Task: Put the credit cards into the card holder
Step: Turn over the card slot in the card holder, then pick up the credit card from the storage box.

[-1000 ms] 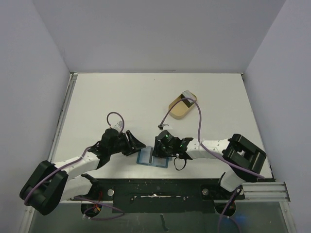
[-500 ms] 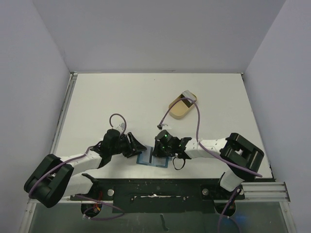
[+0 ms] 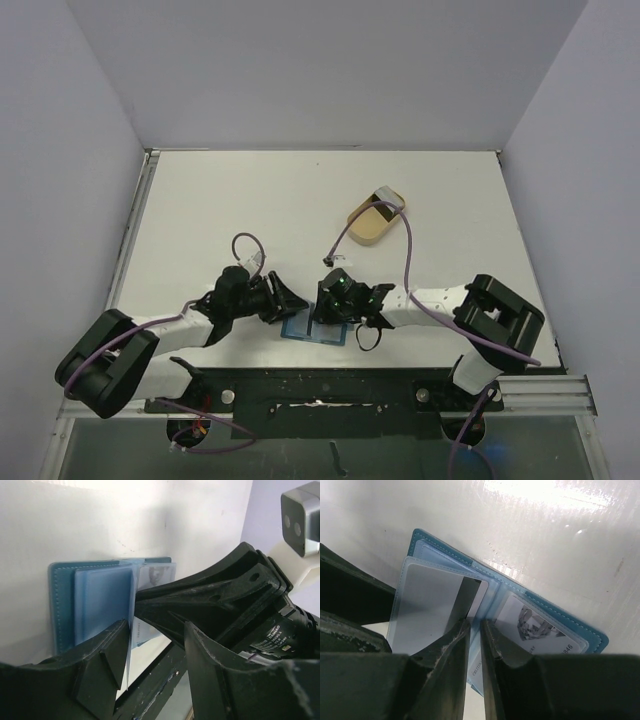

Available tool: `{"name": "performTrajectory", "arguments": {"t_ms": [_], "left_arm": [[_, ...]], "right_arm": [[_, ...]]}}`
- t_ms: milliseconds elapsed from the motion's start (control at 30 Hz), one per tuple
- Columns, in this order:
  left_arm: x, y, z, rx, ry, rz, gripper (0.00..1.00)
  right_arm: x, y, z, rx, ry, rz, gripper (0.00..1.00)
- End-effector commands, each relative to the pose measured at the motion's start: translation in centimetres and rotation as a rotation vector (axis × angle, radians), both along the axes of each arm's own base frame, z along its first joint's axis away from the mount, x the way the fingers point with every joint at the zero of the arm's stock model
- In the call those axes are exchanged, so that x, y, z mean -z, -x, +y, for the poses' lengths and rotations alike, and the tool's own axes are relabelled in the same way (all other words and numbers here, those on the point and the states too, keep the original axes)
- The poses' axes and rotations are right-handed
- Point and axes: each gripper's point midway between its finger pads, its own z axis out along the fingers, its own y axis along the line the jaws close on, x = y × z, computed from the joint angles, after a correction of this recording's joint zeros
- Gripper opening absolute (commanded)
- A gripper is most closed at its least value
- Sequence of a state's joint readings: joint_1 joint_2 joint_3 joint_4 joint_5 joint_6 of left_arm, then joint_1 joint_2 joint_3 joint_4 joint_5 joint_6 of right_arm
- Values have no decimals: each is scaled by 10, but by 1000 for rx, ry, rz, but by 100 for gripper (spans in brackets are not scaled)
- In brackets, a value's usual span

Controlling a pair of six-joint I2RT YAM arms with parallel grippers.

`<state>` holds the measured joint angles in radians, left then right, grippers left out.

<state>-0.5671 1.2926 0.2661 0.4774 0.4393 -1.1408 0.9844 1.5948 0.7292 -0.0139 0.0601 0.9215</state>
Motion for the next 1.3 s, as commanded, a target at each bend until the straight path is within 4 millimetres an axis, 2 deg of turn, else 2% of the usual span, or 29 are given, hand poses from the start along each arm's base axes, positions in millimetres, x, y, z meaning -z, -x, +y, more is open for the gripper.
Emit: {"name": "performTrajectory", "arguments": {"t_ms": [0,233,400,633,700,900,1000,1200,1267], "left_arm": [[-23,0,-18,48,72,-58,45],[-30,0,-31,67,58,-84,45],[-27,1,-42,84,54,-93,46],[-33,8,-73,157,73,-109,46],[-31,9,-76,164,61,-111,46],[-27,11,-66,146,26,-116,46],[-25,9,-55,119,-31,-121,47],[-17,-6,-9,11,-176,-125,47],[-17,-11,8,-11,-215,-123,48]], "right_arm": [[-11,-7,-7,16,5,-78,20],[-34,-11,-31,78,10,-160,26],[-53,-13,-61,180,33,-216,28],[-130,-41,-92,278,41,-424,34],[-146,-51,-97,289,54,-463,36],[-162,-89,-113,276,99,-507,39],[-162,-114,-128,268,159,-517,41],[-163,-166,-144,196,267,-559,45],[-156,-183,-148,171,298,-541,45]]}}
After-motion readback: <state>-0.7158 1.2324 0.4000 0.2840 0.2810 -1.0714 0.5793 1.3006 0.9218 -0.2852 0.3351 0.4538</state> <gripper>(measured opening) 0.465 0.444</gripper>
